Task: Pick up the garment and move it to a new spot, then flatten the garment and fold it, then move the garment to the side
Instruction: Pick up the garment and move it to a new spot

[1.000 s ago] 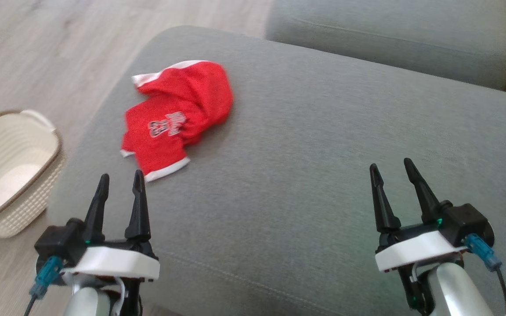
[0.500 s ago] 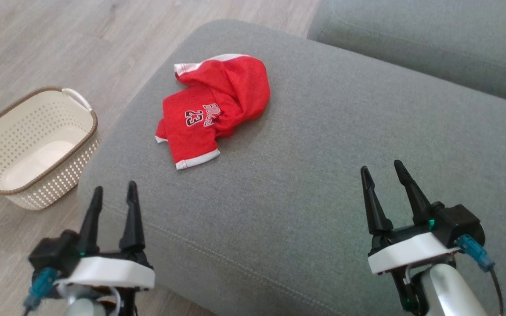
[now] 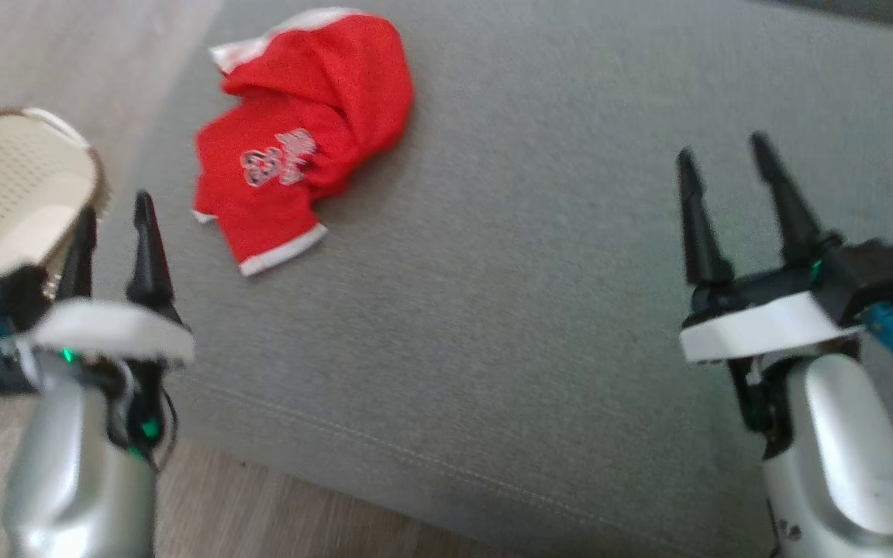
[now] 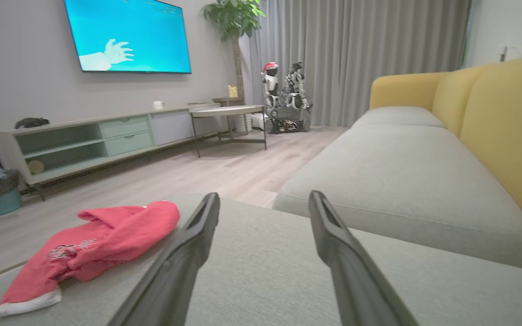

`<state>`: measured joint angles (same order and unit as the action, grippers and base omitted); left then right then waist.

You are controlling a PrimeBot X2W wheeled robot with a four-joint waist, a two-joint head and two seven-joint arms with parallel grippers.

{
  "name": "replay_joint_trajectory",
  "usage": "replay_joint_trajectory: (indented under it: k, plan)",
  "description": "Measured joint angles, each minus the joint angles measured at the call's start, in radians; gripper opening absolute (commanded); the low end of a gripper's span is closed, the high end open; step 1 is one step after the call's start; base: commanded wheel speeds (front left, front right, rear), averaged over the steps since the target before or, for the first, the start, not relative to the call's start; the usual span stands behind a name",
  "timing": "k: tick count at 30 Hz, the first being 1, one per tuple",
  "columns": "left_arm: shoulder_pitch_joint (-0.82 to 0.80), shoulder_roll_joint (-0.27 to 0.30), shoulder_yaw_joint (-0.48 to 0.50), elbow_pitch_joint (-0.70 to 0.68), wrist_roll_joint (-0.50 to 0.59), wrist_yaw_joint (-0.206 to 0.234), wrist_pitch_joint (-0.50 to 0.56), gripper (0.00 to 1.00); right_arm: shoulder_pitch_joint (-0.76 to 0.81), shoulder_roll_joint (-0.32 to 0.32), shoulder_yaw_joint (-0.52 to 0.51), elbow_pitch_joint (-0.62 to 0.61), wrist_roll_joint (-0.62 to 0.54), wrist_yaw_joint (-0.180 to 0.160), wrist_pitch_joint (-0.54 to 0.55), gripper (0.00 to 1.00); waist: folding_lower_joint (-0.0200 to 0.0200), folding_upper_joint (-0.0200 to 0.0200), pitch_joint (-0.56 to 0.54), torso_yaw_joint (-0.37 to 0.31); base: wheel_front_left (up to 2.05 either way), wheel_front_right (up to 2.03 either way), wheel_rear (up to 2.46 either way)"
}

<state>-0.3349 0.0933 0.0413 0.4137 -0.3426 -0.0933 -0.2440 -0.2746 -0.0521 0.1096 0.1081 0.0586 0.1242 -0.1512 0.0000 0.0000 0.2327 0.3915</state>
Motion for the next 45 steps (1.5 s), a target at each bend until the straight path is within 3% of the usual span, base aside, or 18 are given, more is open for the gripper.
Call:
replay_joint_trajectory:
  k: [8, 12, 20, 29, 30, 31, 40, 45]
  plan:
    - [-0.277, 0.085, -0.025, 0.272, -0.095, -0.031, 0.112, 1.0, -0.041, -0.007, -0.02, -0.159, -0.052, 0.0, 0.094, 1.0, 0.0001, 0.0, 0.128, -0.077, 0.0, 0.0, 0.0]
    - [-0.401, 0.122, -0.106, 0.387, -0.155, -0.031, 0.147, 1.0, -0.058, -0.009, -0.004, -0.229, -0.06, 0.0, 0.132, 1.0, 0.0002, 0.0, 0.188, -0.123, 0.0, 0.0, 0.0]
    - [-0.518, 0.187, -0.188, 0.525, -0.213, -0.032, 0.142, 1.0, -0.063, -0.009, 0.011, -0.27, -0.069, 0.0, 0.151, 1.0, 0.0002, 0.0, 0.247, -0.186, 0.0, 0.0, 0.0]
    - [-0.658, 0.234, -0.199, 0.686, -0.232, -0.038, 0.077, 1.0, -0.063, -0.009, 0.007, -0.277, -0.069, 0.0, 0.144, 1.0, 0.0001, 0.0, 0.287, -0.248, 0.0, 0.0, 0.0]
    - [-0.668, 0.234, -0.2, 0.702, -0.232, -0.038, 0.075, 0.8, -0.063, -0.009, 0.007, -0.277, -0.069, 0.0, 0.141, 1.0, 0.0001, 0.0, 0.289, -0.253, 0.0, 0.0, 0.0]
    - [-0.676, 0.234, -0.202, 0.717, -0.232, -0.038, 0.07, 0.0, -0.063, -0.009, 0.007, -0.277, -0.069, 0.0, 0.139, 1.0, 0.0001, 0.0, 0.29, -0.256, 0.0, 0.0, 0.0]
    - [-0.698, 0.251, -0.181, 0.717, -0.258, -0.037, -0.005, 0.0, -0.063, -0.009, 0.002, -0.244, -0.048, 0.0, 0.113, 1.0, 0.0001, 0.0, 0.258, -0.263, 0.0, 0.0, 0.0]
    - [-0.685, 0.286, -0.106, 0.497, -0.186, -0.001, -0.006, 0.0, -0.063, -0.009, 0.002, -0.211, -0.013, 0.0, 0.077, 1.0, 0.0, 0.0, 0.211, -0.263, 0.0, 0.0, 0.0]
